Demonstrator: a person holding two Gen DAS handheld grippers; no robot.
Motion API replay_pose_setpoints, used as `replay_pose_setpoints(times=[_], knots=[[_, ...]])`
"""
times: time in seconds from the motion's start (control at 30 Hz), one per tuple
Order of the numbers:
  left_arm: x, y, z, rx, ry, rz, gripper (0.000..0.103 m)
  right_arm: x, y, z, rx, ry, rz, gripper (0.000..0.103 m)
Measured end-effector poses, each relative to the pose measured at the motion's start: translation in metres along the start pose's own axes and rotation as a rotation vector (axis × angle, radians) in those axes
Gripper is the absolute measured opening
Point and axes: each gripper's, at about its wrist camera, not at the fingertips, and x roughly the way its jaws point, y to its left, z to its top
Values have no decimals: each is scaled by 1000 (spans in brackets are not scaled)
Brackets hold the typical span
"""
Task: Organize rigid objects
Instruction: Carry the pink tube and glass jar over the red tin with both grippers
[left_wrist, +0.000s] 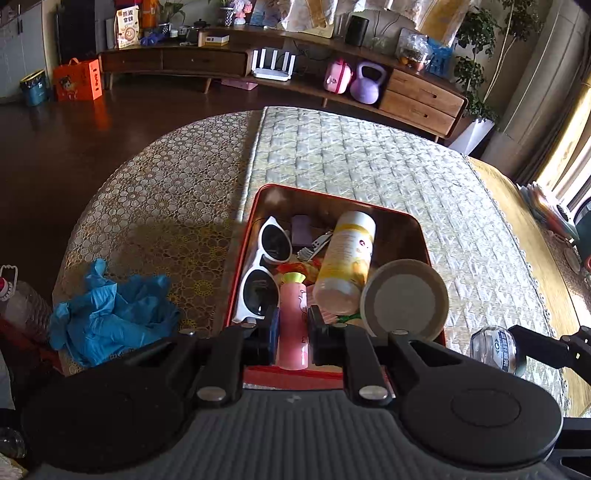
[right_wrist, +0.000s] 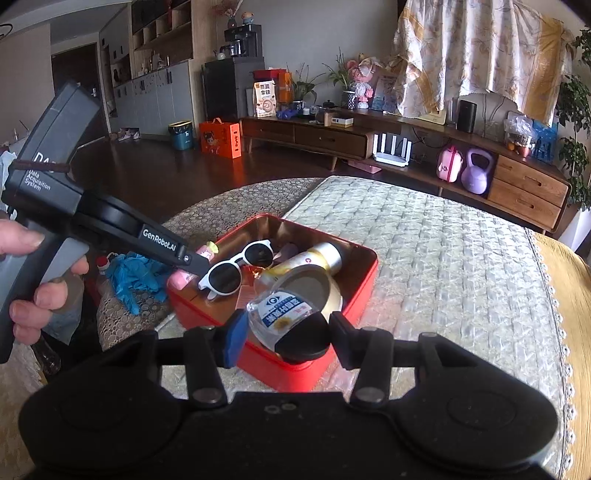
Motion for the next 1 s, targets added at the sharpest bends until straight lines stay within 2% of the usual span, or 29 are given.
replay_pose_setpoints(times=[0.3,0.5,0.73,0.9,1.0], knots=[[33,12,-3,4,47,5,16,51,5,32,-53,6,-11,48],[49,11,-6,17,71,2,16,93,-1,52,-48,48,-24,47],[58,4,-7,61,60,-8,16,132,-1,59,-35,111,-16,47],[60,0,-8,90,51,-15,16,145,6,61,-54,140,-7,40],[62,-2,-8,100,45,-17,16,149,7,61,-56,155,-7,41]])
